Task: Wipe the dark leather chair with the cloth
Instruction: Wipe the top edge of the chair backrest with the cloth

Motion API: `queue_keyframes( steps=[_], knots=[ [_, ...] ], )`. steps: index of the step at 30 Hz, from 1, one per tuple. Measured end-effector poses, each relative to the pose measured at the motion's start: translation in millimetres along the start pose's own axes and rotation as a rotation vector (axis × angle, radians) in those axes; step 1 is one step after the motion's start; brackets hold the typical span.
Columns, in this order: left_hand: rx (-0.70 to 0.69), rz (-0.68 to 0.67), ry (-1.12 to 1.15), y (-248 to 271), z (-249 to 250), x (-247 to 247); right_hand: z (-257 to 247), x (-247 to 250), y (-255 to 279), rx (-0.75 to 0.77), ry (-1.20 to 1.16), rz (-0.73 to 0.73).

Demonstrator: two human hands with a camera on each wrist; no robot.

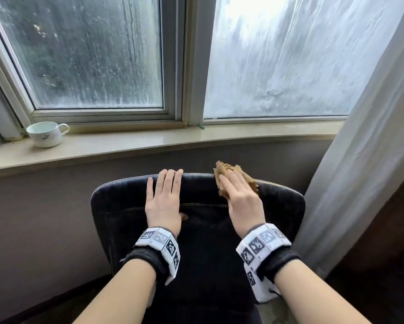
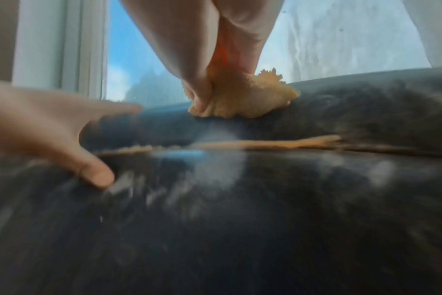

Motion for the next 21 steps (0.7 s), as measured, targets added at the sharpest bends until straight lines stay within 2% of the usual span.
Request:
queue_keyframes(
  steps=[4,7,10,13,18,21],
  knots=[
    [-0.012,-0.049,-0.017,0.5,5.2,-1.6,11.5,2.5,46.2,0.036,0.067,0.049],
    [0.024,-0.041,-0.047,1.0,5.1,-1.0,9.0,-2.0,73.6,0.043,0.045,-0.032],
    [0.040,-0.029,-0.062,1.7,7.4,-0.5,-5.0,8.2,59.6,0.074,-0.053,0.013],
    [0.022,-0.028,-0.053,3.3,5.7,1.5,-22.4,10.6,34.6,0.121,-0.047,0.072],
    [-0.003,-0.062,-0.040,2.7,6.3,1.7,-16.2,-7.3,80.3,0.175,0.030,0.038],
    [0.012,-0.061,-0.039,2.2,6.4,1.3,-15.2,-1.6,72.3,0.169,-0.004,-0.010]
  ],
)
Point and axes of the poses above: each hand's wrist, its own y-axis away from the middle knuckle, its own x-axis out of the back of the hand, z = x × y, the point moved 10 cm from there along -y, towards the middle knuckle, and after that the axes turned 7 degrees about y, right-handed, at the moved point
